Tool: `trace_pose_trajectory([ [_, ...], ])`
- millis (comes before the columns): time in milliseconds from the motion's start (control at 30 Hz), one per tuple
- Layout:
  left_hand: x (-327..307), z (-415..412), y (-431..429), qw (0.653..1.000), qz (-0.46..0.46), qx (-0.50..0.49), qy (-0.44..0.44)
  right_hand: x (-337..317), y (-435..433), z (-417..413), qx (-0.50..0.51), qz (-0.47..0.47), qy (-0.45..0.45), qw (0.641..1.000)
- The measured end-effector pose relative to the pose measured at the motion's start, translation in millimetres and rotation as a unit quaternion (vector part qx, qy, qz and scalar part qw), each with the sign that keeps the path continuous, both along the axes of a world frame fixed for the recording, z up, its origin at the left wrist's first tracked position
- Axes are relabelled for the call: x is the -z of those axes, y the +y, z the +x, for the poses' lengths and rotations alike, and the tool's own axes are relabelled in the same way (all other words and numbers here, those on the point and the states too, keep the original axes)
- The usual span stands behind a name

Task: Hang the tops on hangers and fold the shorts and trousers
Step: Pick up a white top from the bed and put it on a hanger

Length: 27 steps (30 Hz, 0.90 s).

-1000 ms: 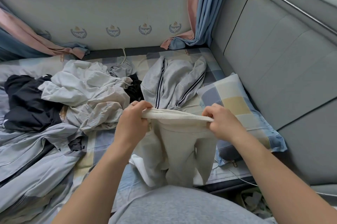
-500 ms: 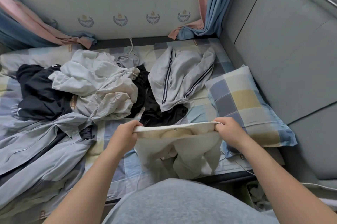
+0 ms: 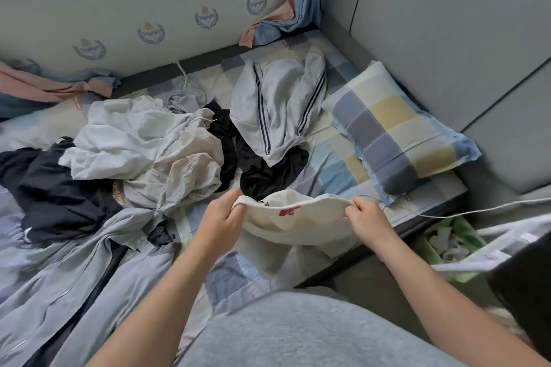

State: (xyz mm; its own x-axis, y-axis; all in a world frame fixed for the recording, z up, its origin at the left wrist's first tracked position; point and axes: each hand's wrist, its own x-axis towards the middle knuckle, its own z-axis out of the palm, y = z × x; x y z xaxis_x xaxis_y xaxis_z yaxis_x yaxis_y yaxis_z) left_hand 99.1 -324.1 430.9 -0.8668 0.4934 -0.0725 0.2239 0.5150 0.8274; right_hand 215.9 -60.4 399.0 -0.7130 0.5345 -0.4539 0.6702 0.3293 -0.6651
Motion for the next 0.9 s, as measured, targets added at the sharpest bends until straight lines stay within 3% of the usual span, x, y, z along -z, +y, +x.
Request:
trace_pose_trajectory([
  [267,5,0,-58,0.994,0.010,0.106,-0.017,-18,-119,73,0.167,-0.003,0.100,0.981],
  [467,-1,32,-26,0.968,0.040,0.242,-0.060,-50,-160,156,0.350,0.027,0.147,0.925],
  [633,-8,96,28,0.922,0.040,0.376,-0.083,-68,-186,241,0.467,0.067,0.162,0.867],
  [733,-14,156,61,0.877,0.033,0.473,-0.079,-75,-205,298,0.529,0.063,0.165,0.830],
  [900,-19,284,93,0.792,0.046,0.598,-0.117,-83,-249,410,0.657,0.110,0.152,0.730],
])
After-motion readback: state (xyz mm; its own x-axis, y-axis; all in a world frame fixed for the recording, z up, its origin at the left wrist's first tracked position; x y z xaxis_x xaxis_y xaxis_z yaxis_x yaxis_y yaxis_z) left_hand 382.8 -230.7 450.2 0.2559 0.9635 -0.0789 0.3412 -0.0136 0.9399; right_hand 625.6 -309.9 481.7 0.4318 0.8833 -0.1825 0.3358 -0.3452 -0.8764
